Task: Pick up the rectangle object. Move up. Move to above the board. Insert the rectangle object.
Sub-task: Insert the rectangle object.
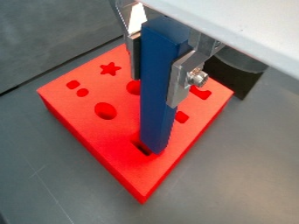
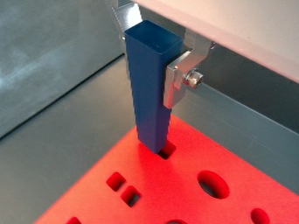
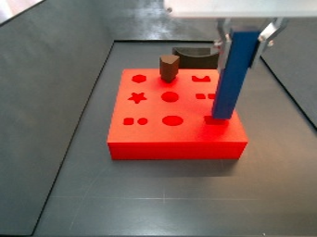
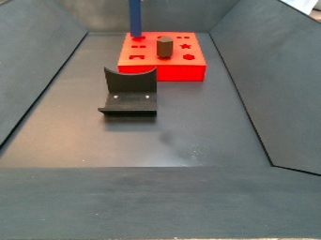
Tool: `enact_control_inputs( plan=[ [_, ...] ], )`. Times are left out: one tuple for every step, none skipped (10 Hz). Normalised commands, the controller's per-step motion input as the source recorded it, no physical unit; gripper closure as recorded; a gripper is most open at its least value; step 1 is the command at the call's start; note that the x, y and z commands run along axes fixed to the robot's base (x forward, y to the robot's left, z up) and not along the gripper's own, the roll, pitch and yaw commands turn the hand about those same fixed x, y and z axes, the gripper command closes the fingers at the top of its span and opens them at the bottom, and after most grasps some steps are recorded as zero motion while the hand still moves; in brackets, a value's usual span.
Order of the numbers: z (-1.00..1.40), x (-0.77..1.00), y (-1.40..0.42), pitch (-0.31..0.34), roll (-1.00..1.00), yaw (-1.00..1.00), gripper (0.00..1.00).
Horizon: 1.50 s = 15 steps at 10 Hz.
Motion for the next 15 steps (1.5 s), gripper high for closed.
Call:
enact_control_inputs(
  plan=[
    [-0.17,-0.13,-0.1,-0.057,0.09,0.33,1.0],
    [-0.14,-0.1,-0.09,-0.051,0.1,0.35,1.0],
    [-0.12,-0.07,-0.08,-0.044,0.1,0.36,1.0],
    [-0.11,-0.1,-0.05,-0.044,0.1,0.35,1.0],
    [-0.11,-0.1,-0.04,-0.046,0.09,0.33,1.0],
    [-0.16,0.0,-0.02,-0.02,0.05,0.19,1.0],
    [-0.25,0.04,-0.02,-0.026,0.0,0.06,1.0],
    [-0.33,0.11,-0.05,-0.063,0.0,0.03,1.0],
    [-0.37,0.13,-0.09,-0.091,0.0,0.0,1.0],
    [-0.34,0.17,-0.08,-0.117,0.0,-0.03,1.0],
    [-0.33,0.14,-0.07,-0.117,0.0,-0.01,1.0],
    [-0.31,0.11,-0.04,-0.087,0.02,0.0,1.0],
    [-0.28,0.05,0.0,-0.05,0.02,0.0,1.0],
    [-0.19,0.0,0.0,-0.123,0.0,0.0,1.0],
    [-0.07,0.0,0.0,-0.096,-0.04,0.0,1.0]
  ],
)
